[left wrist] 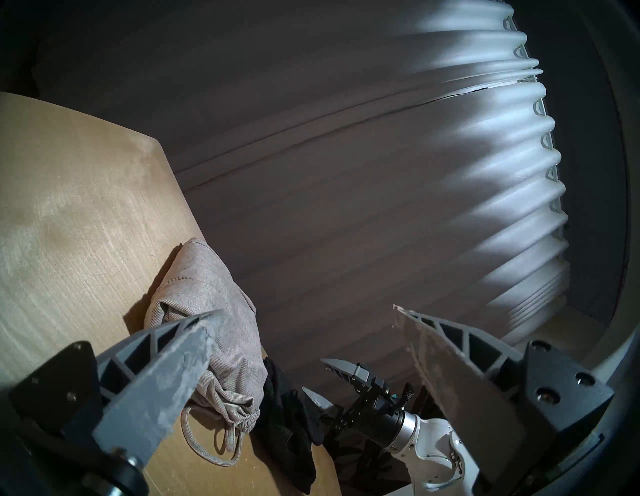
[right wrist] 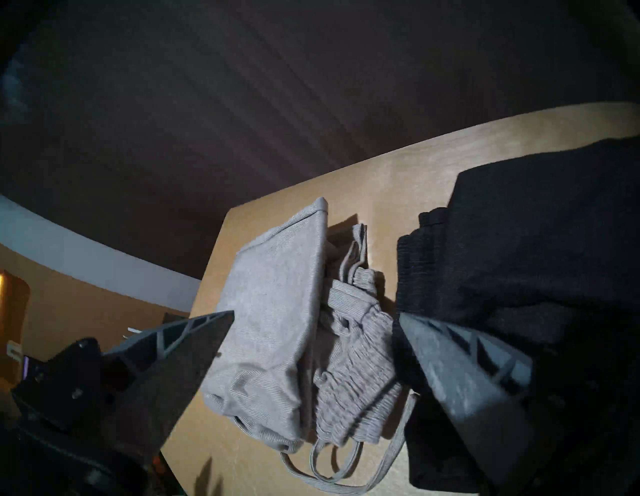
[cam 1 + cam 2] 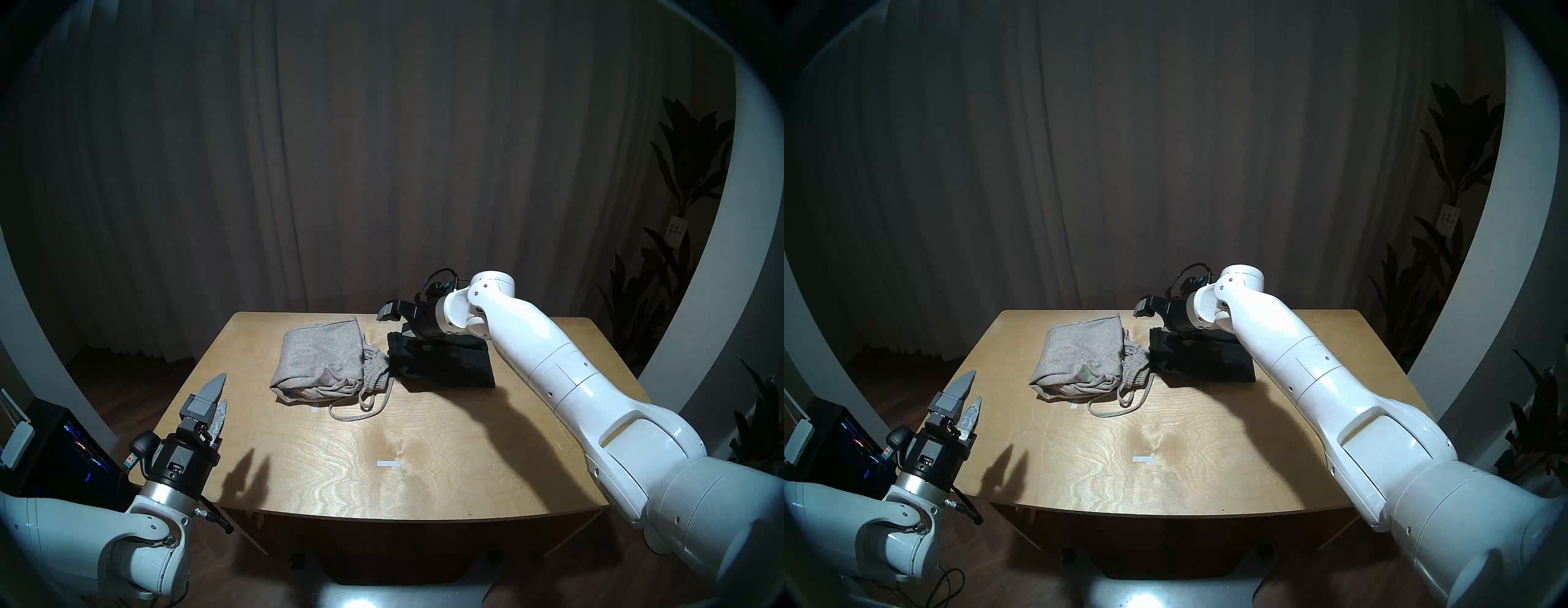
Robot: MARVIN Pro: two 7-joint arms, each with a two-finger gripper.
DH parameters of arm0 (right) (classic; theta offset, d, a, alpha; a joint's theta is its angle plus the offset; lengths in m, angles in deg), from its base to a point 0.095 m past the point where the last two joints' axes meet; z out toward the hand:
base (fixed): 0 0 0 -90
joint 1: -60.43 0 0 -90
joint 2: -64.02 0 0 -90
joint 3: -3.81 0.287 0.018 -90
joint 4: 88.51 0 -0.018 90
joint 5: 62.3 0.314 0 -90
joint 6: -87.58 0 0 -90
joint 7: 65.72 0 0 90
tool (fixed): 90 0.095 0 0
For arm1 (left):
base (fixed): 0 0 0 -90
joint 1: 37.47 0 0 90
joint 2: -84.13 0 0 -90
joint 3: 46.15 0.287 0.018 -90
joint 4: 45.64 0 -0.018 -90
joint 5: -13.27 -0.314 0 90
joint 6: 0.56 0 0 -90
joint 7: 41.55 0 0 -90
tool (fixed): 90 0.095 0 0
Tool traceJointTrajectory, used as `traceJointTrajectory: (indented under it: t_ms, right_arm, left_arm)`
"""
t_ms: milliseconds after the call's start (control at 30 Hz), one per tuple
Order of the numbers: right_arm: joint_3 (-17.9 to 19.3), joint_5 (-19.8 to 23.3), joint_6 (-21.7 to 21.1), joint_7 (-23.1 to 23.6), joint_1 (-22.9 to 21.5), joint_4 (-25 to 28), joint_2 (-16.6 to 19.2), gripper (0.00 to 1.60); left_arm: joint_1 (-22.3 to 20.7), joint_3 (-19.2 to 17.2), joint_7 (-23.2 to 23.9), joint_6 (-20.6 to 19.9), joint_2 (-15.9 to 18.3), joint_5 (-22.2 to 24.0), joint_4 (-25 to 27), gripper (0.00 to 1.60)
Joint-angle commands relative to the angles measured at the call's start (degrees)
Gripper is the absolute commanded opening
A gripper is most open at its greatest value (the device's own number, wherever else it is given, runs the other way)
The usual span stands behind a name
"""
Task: Fold pants twice and stack them
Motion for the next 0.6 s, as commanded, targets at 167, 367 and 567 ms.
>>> traceJointTrajectory:
  t_ms: [167, 367, 567]
  right_arm:
    - [9.3, 4.6, 5.5, 2.3, 6.1, -0.4, 6.8, 1.6]
    - [14.1, 6.7, 7.5, 3.2, 8.8, -1.9, 9.8, 1.6]
    - [18.5, 9.2, 9.3, 3.9, 11.8, -3.2, 11.6, 1.6]
  left_arm:
    - [-1.7, -1.5, 0.2, -0.5, -0.2, -0.7, 0.7, 1.6]
    - [-2.0, -1.7, 0.1, -0.9, -0.3, -0.9, 1.0, 1.6]
    - [-2.3, -1.9, -0.1, -1.4, -0.5, -1.1, 1.3, 1.6]
